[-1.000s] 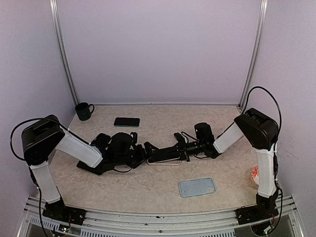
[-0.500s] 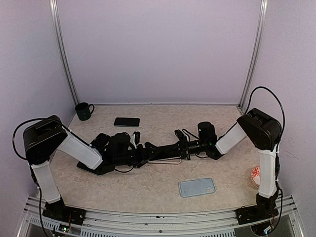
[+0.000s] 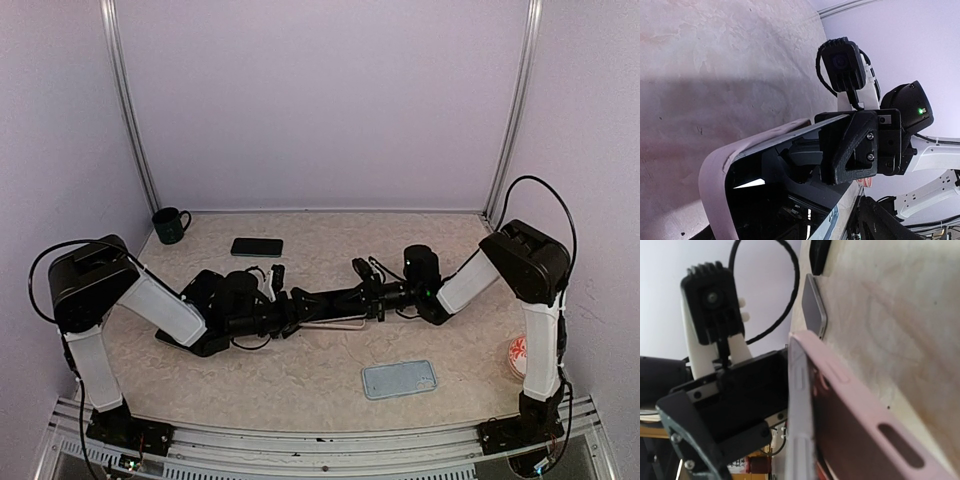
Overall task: Put the phone into the phone case
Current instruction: Install the phone on the phone case.
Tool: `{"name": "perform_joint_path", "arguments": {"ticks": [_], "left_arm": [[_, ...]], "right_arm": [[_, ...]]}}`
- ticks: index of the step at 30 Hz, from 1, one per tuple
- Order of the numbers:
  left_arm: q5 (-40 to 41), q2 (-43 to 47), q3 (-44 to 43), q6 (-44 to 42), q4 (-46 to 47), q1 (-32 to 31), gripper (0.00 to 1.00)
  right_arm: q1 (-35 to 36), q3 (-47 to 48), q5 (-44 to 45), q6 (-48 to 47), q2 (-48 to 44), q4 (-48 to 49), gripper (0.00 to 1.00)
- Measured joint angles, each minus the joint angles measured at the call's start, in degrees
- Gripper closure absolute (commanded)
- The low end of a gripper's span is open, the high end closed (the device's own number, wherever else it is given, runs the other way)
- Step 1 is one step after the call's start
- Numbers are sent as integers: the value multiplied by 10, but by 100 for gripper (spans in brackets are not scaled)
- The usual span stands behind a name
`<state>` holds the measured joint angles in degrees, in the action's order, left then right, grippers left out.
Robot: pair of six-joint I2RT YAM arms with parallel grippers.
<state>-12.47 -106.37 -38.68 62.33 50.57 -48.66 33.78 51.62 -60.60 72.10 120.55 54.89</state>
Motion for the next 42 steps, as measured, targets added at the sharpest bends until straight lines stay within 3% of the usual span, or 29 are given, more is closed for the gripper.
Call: {"name": "perform_joint_path", "arguments": {"ticks": [29, 42], "left_arm": [[-41, -22, 15, 15, 52, 0, 49], [-52, -33, 24, 20, 71, 0, 54]], "right_arm": [[0, -9, -38, -36, 0, 7, 100], [0, -1, -48, -71, 0, -32, 93]]}}
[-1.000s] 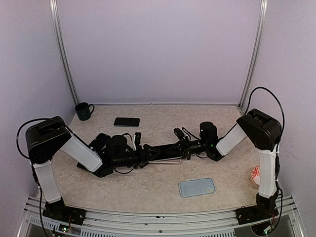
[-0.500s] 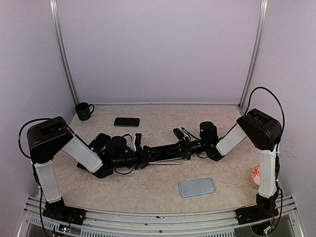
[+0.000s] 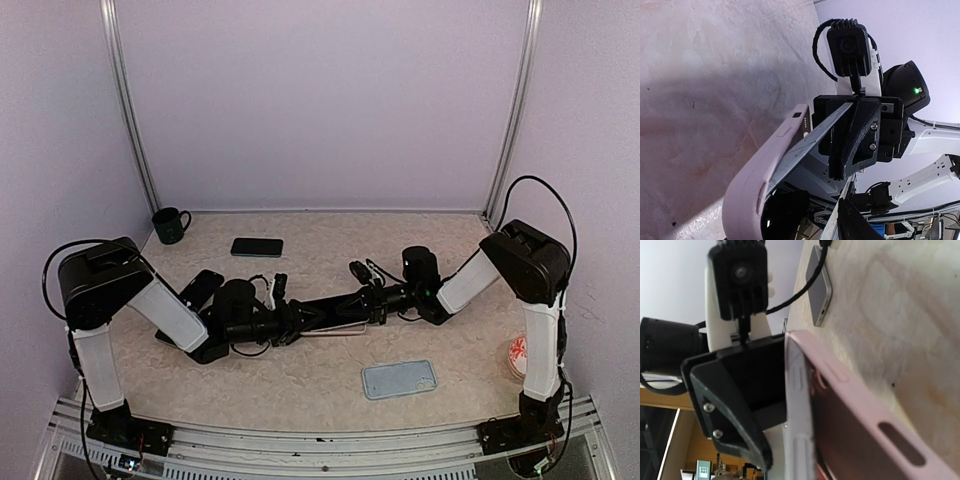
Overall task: Put the phone into the phone case
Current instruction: Install the phone on the phone case.
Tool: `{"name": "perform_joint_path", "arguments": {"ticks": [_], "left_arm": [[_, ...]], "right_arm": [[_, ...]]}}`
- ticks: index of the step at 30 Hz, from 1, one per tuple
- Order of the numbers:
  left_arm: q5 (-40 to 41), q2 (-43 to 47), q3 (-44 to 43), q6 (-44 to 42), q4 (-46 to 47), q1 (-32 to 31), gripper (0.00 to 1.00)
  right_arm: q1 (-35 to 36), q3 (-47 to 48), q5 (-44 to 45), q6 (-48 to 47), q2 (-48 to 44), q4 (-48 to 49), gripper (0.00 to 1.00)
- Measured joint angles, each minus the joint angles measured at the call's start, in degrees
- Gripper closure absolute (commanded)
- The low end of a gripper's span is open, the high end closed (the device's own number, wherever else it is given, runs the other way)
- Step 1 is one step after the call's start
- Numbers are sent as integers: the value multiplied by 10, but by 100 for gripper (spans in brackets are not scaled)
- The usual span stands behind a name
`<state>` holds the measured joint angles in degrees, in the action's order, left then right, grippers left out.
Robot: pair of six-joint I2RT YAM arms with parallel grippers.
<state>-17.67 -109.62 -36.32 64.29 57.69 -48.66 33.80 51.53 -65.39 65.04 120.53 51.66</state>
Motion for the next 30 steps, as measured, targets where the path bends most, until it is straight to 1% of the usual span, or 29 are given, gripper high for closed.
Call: {"name": "perform_joint_path", "arguments": {"ticks": [9, 12, 17, 22, 27, 30], "left_arm": [[-2, -3, 10, 7, 24, 0, 66], [-2, -5, 12, 9, 27, 0, 68], [-5, -5, 14, 13, 37, 0, 78], [-12, -5, 17, 21, 53, 1, 82], [-16, -5, 17, 22, 63, 2, 83], [-19, -5, 17, 21, 67, 1, 85]], "right_arm": [[0, 1, -7, -7, 0, 0, 91], [0, 1, -9, -7, 0, 0, 90], [0, 1, -11, -8, 0, 1, 89], [-2, 1, -17, -12, -2, 3, 88], [-2, 2, -18, -16, -4, -2, 81], [-2, 4, -19, -27, -4, -22, 76]]}}
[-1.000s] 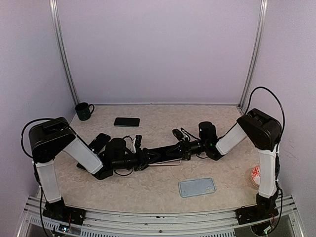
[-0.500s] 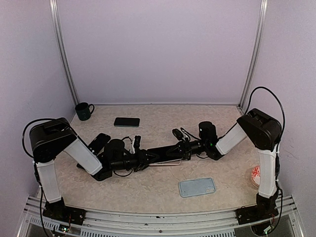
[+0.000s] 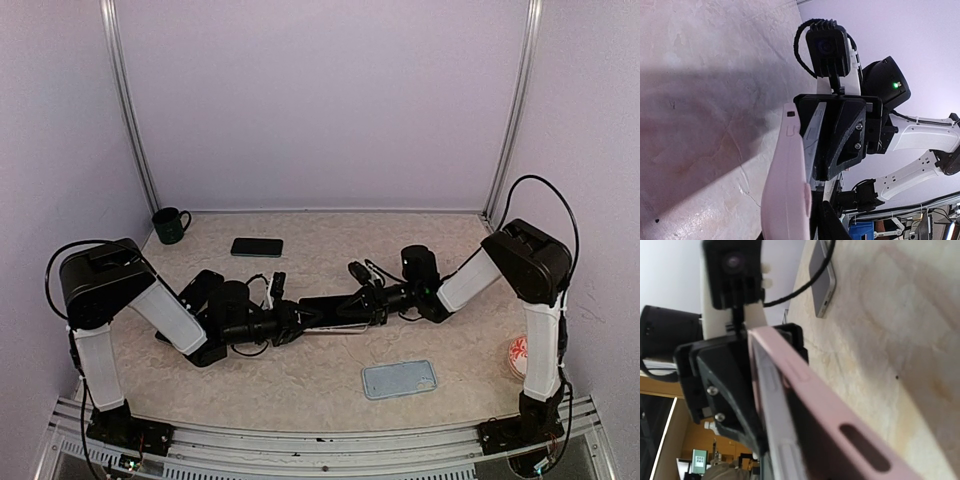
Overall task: Put the phone into the phone case
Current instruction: Install the phone on the phone case.
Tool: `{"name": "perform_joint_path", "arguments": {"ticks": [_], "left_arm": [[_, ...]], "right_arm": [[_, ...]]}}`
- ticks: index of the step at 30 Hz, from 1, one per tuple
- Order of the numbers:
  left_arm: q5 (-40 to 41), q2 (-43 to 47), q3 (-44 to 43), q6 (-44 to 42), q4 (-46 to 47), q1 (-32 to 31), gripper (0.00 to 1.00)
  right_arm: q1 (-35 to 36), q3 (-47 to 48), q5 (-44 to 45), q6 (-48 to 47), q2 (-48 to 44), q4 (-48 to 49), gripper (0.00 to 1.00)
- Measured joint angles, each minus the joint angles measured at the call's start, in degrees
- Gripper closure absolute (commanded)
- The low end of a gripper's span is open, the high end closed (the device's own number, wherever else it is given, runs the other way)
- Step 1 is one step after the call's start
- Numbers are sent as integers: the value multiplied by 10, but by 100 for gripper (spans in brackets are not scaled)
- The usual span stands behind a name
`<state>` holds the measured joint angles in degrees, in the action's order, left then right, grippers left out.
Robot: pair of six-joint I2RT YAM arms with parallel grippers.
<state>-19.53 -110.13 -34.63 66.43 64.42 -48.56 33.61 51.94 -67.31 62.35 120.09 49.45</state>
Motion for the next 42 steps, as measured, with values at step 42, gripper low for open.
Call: {"name": "perform_joint_path", "arguments": {"ticks": [42], "left_arm": [[-44, 94, -10, -148, -27, -1, 93]], "right_arm": [[-56, 90, 128, -413, -288, -658, 55]]}}
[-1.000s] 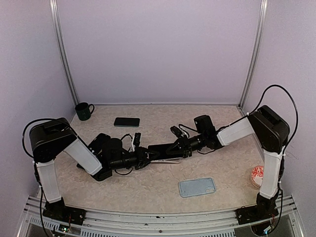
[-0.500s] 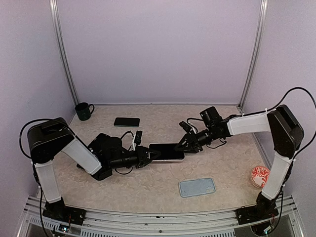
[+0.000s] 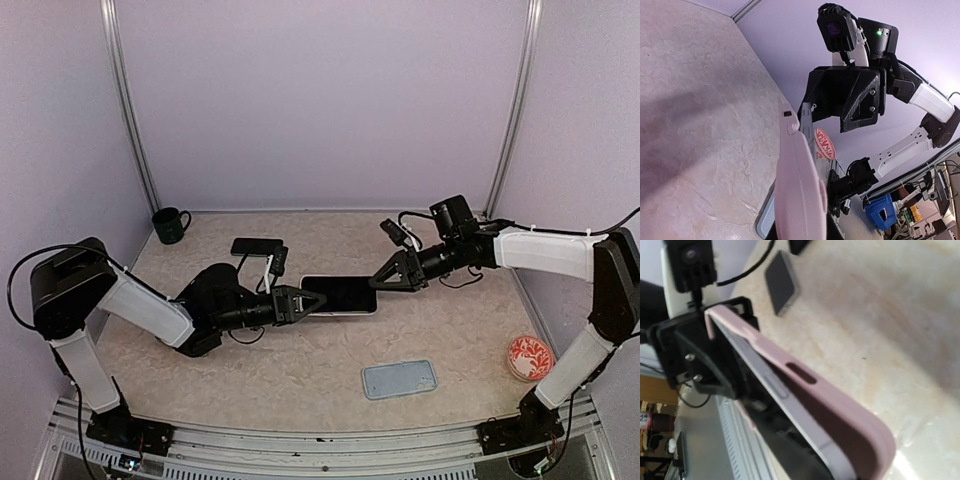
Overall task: Put the phone into the phone case
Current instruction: Install the phone on the phone case, then press the phone case against the phone.
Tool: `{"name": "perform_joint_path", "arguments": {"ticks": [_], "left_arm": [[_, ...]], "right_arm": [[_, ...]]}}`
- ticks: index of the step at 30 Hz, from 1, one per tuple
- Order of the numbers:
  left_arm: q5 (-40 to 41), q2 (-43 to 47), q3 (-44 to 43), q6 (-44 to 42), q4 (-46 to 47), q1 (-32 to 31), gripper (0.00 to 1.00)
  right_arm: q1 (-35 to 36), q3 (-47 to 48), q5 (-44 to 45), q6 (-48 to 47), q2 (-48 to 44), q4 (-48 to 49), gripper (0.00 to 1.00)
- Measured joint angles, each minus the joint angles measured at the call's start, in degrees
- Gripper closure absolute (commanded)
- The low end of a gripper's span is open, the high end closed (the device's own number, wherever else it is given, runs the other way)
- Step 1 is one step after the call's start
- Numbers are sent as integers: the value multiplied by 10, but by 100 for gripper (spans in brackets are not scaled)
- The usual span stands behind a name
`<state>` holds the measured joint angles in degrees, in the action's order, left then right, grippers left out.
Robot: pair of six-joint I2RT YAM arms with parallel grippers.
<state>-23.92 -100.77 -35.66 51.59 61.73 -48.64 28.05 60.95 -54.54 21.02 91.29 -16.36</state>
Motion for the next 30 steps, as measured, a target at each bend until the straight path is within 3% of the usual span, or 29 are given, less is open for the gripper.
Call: {"name": "perform_joint_path", "arguments": {"ticks": [15, 25, 30], "left_arm": [[-57, 29, 14, -39, 9, 7, 93], [-97, 40, 37, -37, 77, 19, 94], [-113, 41, 44, -28, 117, 23, 94]], "right_arm": [[-24, -59, -85, 26, -78, 102, 54], [-27, -100, -125, 57, -87, 183, 54], [-27, -146, -153, 99, -87, 272, 53]]}}
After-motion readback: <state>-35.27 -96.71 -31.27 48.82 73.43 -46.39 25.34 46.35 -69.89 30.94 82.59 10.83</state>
